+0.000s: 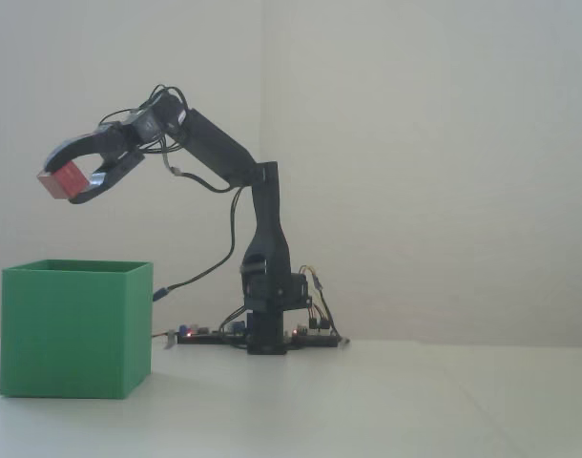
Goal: Grasp a red block and put it in the green bin.
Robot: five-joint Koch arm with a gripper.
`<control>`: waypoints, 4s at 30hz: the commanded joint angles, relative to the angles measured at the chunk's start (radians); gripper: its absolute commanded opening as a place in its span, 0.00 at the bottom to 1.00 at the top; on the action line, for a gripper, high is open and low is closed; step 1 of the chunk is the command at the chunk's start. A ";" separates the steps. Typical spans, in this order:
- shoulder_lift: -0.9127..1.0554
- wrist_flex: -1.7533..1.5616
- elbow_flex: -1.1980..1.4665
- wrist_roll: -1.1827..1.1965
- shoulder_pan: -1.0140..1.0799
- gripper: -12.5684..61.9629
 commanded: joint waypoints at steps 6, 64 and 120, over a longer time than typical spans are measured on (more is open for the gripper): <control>0.046 -0.041 -0.083 -0.006 -0.008 0.61; 0.873 0.390 0.469 0.075 -0.670 0.63; 0.867 -1.074 2.261 0.046 -0.861 0.63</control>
